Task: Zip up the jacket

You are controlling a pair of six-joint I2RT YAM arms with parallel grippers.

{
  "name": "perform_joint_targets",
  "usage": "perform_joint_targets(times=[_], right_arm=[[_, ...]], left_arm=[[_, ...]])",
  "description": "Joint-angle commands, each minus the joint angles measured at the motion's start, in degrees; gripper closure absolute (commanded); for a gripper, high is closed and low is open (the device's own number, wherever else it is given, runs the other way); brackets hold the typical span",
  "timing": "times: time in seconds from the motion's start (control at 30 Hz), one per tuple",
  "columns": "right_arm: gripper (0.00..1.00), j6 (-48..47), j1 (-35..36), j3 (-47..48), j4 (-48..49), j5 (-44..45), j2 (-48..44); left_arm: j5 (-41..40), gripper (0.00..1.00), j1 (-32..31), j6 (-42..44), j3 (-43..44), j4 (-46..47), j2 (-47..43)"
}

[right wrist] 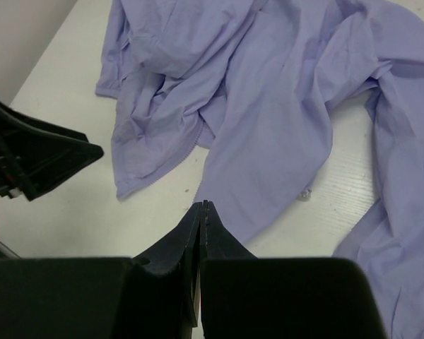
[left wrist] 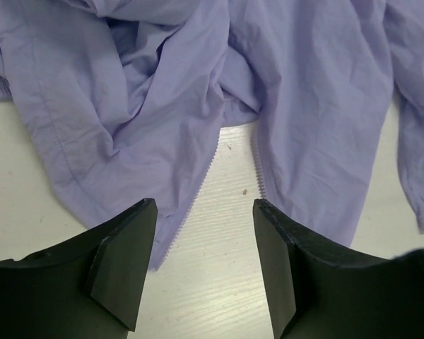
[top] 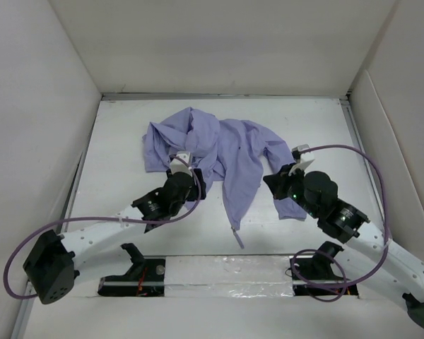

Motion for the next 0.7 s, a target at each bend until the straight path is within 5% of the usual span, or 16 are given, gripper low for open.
perform_joint_targets(times=[0.0,0.1,0.27,0.4,0.67], right_arm=[[1.0,-0.58,-0.13,-0.91,2.72,-3.31,0.2],[0.93,0.04,-0.13,-2.84,4.82,-4.1,0.2],[0.6,-0.31,-0.13,-3.73,6.23,-5.33,1.51],[0.57,-0.49,-0.13,-3.9,6.41,-6.03,2.92],[0.58,0.57,-0.13,-5.13,8.6,-6.39,3.98]], left_arm=[[-0.27,0.45,-0.14,0.77,1.96,0.72,3.1],[1.4,0.4,-0.14,2.27,3.1,1.25,8.19],[1.85,0.39,1.17,3.41,4.34,3.43,15.75],[4.83,0.41,4.6,5.86,3.81,8.62,19.01],[14.06,0.66,6.54,8.86,4.87,12.15,25.94]])
